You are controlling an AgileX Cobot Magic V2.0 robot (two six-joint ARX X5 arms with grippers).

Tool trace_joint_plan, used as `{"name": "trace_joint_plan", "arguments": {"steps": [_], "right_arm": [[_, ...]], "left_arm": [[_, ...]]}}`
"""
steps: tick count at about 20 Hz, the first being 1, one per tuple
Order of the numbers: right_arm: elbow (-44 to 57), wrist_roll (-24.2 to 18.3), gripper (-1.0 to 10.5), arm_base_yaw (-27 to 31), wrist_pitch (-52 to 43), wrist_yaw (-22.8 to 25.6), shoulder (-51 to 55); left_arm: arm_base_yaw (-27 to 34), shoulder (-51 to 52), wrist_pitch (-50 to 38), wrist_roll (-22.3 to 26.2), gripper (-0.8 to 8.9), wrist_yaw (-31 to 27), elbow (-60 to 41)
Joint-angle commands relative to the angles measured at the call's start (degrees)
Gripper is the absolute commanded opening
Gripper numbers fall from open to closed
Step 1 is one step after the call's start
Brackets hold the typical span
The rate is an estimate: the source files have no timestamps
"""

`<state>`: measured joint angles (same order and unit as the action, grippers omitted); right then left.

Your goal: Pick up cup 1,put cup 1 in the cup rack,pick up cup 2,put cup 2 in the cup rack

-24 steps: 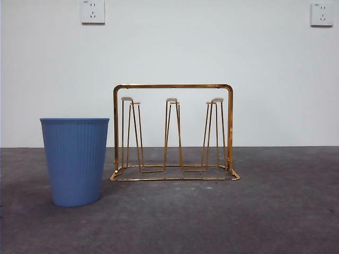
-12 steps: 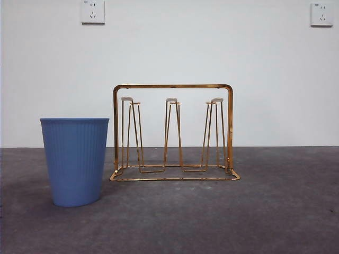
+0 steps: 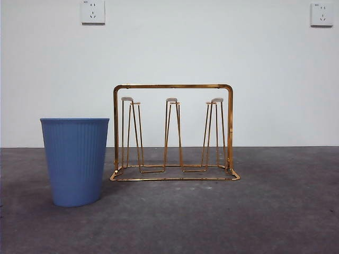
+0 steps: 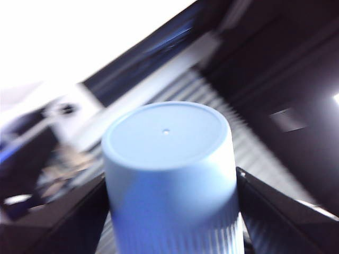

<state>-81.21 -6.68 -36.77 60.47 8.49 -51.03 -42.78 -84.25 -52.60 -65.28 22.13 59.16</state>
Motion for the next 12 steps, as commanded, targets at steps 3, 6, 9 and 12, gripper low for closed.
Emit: {"name": "trace_joint_plan", "arguments": {"steps": [3, 6, 9, 12], "right_arm": [[0.35, 5.01, 1.9, -0.02, 10.23, 2.03, 5.29], [0.35, 5.33, 1.9, -0.02, 13.05, 2.45, 9.14], [0.35, 5.7, 1.9, -0.02, 13.42, 2.45, 11.26], [0.35, 5.68, 1.9, -0.02, 13.49, 2.45, 11.93]], "left_arm": [[-0.68, 0.24, 15.82, 23.89, -0.06, -7.5, 1.44], [-3.93, 0.13, 29.57, 43.04, -0.06, -22.53, 4.55], [-7.13, -0.94, 30.34, 56.39, -0.06, -33.53, 6.43], [-8.31, -2.86, 29.75, 60.15, -0.06, -37.92, 7.04]]}}
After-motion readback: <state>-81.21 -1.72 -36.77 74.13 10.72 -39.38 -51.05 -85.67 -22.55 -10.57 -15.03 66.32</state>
